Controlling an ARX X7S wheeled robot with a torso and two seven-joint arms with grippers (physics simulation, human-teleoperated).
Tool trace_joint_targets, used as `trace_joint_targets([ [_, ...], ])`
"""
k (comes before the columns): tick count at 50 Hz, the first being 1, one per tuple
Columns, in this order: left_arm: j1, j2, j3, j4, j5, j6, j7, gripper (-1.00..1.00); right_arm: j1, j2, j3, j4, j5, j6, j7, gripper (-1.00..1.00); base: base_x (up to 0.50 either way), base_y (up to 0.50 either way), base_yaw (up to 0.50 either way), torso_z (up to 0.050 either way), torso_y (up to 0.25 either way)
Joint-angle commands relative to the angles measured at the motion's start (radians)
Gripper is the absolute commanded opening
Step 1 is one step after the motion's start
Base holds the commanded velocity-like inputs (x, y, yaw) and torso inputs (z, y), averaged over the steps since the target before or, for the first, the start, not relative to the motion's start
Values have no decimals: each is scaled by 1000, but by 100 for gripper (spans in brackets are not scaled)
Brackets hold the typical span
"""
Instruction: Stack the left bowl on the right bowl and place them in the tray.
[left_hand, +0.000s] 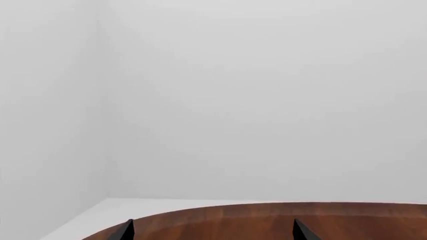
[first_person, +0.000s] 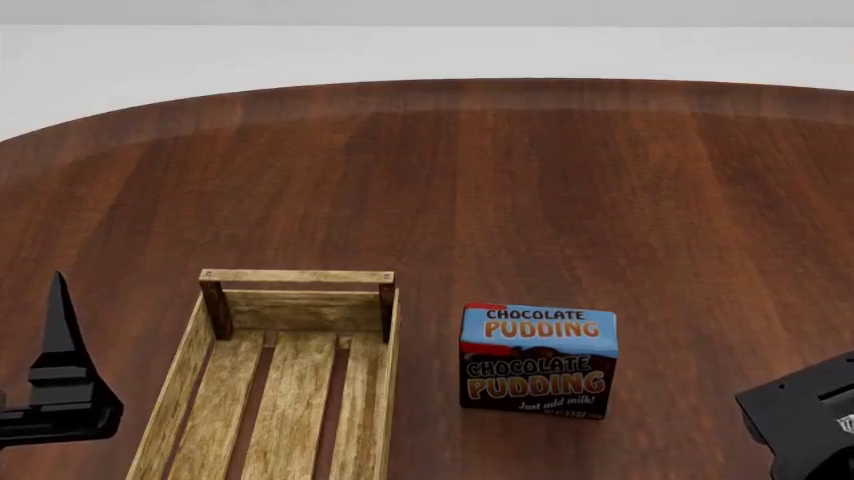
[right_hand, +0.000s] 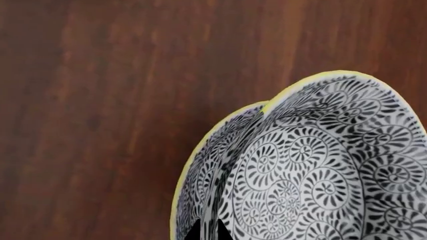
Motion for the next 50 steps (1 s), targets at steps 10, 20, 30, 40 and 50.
trace_joint_targets([
  [10,12,-4,3,-13,1,18,-4,100,-11,-8,-3,38,-23,-19,-4,-100,0,0,0,0,0],
  [20,17,-5,5,-13,-1,23,-6,100,1,-2,6,7,-2,5,14,100,0,0,0,0,1],
  [30,19,-7,5,-10,-4,24,-9,100,13,-1,9,-20,9,22,31,100,0,0,0,0,0],
  [40,23,-12,0,-11,-9,29,-10,100,-30,78,141,-204,167,46,209,100,0,0,0,0,0],
  [50,10,-8,9,0,-17,17,-11,100,-175,262,311,-457,511,4,526,100,0,0,0,0,0],
])
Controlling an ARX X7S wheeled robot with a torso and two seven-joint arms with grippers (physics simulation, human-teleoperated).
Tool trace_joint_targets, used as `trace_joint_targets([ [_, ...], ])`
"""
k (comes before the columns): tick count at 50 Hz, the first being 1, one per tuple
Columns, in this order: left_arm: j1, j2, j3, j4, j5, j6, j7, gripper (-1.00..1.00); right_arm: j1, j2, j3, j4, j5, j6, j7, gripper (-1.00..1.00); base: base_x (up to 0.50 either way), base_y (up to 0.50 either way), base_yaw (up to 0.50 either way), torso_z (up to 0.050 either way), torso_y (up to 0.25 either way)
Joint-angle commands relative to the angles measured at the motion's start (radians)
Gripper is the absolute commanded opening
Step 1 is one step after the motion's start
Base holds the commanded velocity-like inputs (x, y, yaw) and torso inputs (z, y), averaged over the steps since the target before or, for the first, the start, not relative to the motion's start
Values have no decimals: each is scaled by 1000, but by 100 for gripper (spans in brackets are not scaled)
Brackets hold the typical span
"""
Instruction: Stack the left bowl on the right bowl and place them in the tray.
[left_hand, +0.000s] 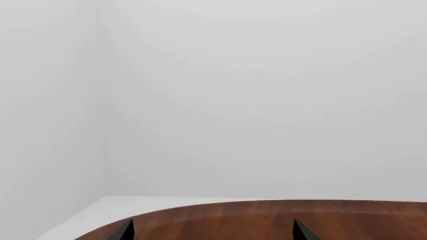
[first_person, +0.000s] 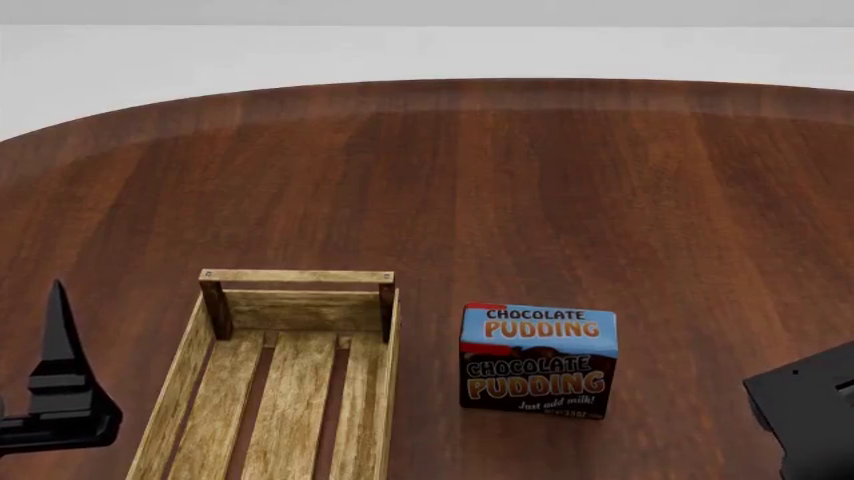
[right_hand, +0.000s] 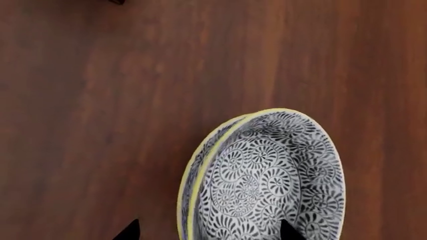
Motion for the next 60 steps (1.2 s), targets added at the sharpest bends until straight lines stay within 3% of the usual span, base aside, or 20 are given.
trace_joint_targets([
  [1,-11,1,10,12,-4,-10,-2,100,-134,175,158,-240,297,-58,275,100,0,0,0,0,0],
  [17,-26,-1,25,21,-4,-23,-6,100,-438,405,225,-373,333,-449,272,100,0,0,0,0,0],
  [36,-10,-10,28,24,-3,-15,-11,100,-706,608,171,-379,362,-1009,229,100,0,0,0,0,0],
  [48,-10,-12,37,34,3,-21,-18,100,-741,612,141,-322,388,-1197,227,100,0,0,0,0,0],
  [60,-13,-14,43,37,6,-23,-23,100,-736,612,151,-266,440,-1242,210,100,0,0,0,0,0],
])
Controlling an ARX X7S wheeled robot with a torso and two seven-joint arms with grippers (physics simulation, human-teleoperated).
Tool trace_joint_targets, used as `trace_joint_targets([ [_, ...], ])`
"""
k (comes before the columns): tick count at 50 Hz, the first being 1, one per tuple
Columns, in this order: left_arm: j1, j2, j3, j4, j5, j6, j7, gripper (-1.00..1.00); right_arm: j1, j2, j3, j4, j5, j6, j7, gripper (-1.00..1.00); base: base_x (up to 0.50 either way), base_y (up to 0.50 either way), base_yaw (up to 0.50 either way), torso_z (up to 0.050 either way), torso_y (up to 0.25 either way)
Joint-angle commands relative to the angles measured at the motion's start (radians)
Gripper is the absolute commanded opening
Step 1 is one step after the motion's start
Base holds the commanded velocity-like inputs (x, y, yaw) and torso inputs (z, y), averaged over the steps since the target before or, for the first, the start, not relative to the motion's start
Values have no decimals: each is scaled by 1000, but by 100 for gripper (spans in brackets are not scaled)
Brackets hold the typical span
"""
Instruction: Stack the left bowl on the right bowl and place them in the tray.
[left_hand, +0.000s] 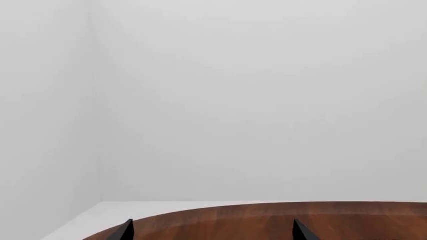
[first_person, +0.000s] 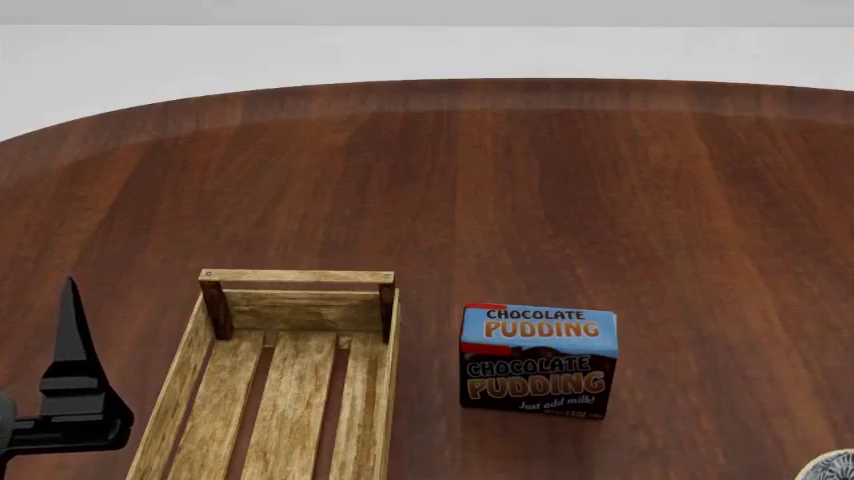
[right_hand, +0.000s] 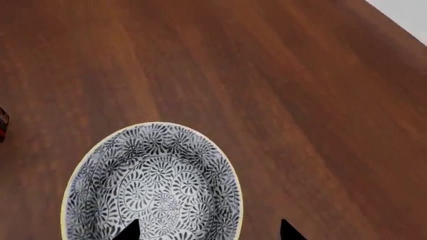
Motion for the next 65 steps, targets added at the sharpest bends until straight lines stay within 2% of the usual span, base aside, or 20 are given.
trace_joint_targets([
  [1,-3,-2,5,3,1,-3,-4,100,-13,11,-1,47,49,-92,-9,100,0,0,0,0,0],
  [20,-18,-3,13,1,-4,-10,-6,100,-112,11,-93,73,116,-295,-87,100,0,0,0,0,0],
  [38,6,-9,-1,3,-8,11,-15,100,-171,10,-146,64,143,-405,-132,100,0,0,0,0,0],
  [65,-9,-10,47,11,18,-14,-25,100,-161,-168,-143,236,123,-407,-218,100,0,0,0,0,0],
])
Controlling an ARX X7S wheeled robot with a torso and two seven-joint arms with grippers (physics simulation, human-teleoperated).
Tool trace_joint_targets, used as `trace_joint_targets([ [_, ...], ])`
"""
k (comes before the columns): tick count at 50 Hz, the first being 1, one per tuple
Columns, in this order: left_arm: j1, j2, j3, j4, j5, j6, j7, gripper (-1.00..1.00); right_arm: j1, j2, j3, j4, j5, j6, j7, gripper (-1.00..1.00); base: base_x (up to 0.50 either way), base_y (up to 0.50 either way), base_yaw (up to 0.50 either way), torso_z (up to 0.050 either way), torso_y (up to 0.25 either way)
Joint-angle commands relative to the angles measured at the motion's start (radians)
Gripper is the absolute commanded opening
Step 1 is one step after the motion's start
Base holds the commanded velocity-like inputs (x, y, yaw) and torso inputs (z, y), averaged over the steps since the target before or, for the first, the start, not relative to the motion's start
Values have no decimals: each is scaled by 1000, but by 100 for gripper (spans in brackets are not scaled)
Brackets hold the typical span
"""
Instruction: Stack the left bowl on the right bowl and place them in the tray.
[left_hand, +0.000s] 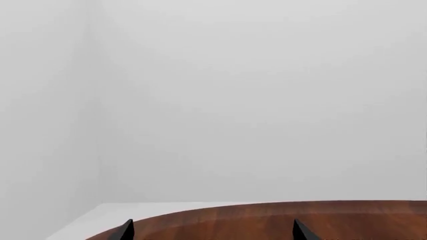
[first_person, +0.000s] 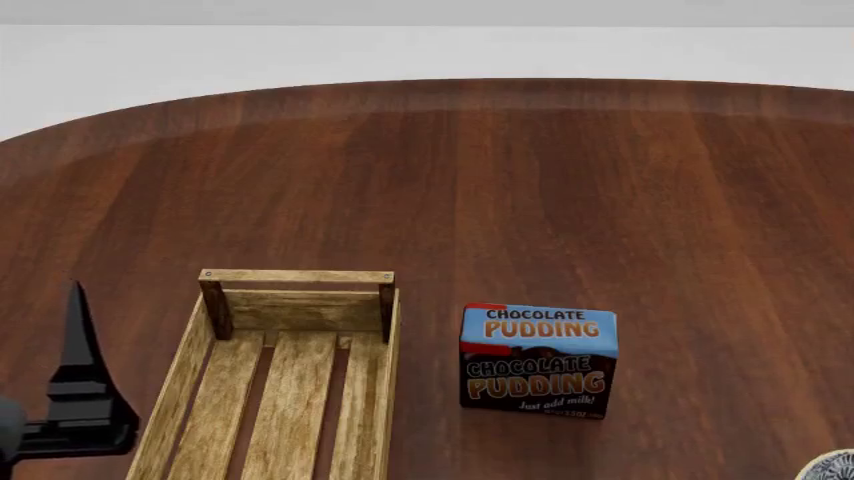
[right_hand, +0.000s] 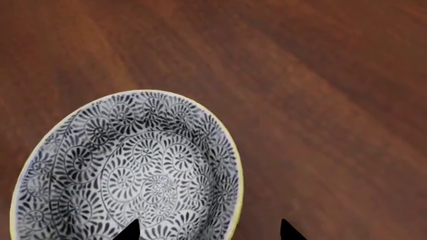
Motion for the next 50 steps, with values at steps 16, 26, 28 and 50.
trace_joint_targets([
  [16,-58,1,62,8,24,-62,-3,100,30,-136,7,166,-5,0,-77,100,0,0,0,0,0],
  [26,-71,1,79,7,32,-75,-4,100,48,-179,13,231,9,13,-102,100,0,0,0,0,0],
  [28,-68,0,85,7,36,-74,-4,100,47,-185,13,243,11,13,-109,100,0,0,0,0,0],
  [50,-57,-21,87,82,29,-75,-4,100,97,-300,-3,412,14,72,-172,100,0,0,0,0,0],
])
